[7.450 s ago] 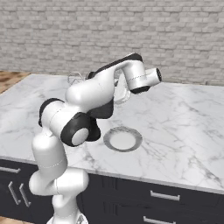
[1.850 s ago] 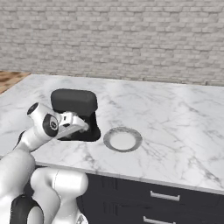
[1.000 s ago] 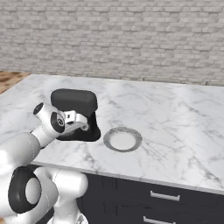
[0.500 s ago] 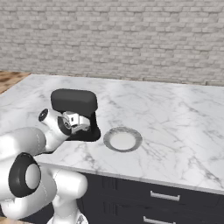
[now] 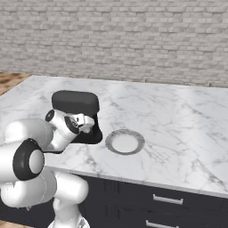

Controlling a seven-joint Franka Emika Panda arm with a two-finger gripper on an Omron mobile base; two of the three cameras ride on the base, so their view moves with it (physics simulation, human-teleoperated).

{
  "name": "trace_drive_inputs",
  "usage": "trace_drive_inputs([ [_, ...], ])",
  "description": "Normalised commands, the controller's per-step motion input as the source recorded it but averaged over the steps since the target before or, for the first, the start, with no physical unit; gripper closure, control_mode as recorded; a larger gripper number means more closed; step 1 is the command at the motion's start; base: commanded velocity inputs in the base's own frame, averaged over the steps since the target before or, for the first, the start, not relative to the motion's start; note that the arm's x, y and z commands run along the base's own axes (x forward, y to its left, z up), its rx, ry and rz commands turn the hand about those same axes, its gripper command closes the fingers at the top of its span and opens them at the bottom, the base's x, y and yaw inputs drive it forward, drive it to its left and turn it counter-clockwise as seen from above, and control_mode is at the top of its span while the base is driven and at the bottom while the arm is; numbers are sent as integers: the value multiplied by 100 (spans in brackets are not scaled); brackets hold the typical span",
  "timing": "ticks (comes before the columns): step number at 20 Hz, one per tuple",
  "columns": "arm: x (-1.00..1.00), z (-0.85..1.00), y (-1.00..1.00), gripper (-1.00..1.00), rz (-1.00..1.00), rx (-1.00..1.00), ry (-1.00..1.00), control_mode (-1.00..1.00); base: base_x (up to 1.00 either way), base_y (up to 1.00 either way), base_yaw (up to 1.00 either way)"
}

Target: Add butter and sugar cubes to the stand mixer bowl and then turn on the stand mixer to begin making frosting.

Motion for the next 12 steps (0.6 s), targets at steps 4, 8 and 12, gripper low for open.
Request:
trace_drive_inputs([
  [4, 23, -1, 0, -100, 0, 0, 0, -100, 0, 0, 0],
  [8, 24, -12, 0, -100, 0, 0, 0, -100, 0, 0, 0],
  [12, 26, -11, 0, 100, 0, 0, 0, -100, 0, 0, 0],
])
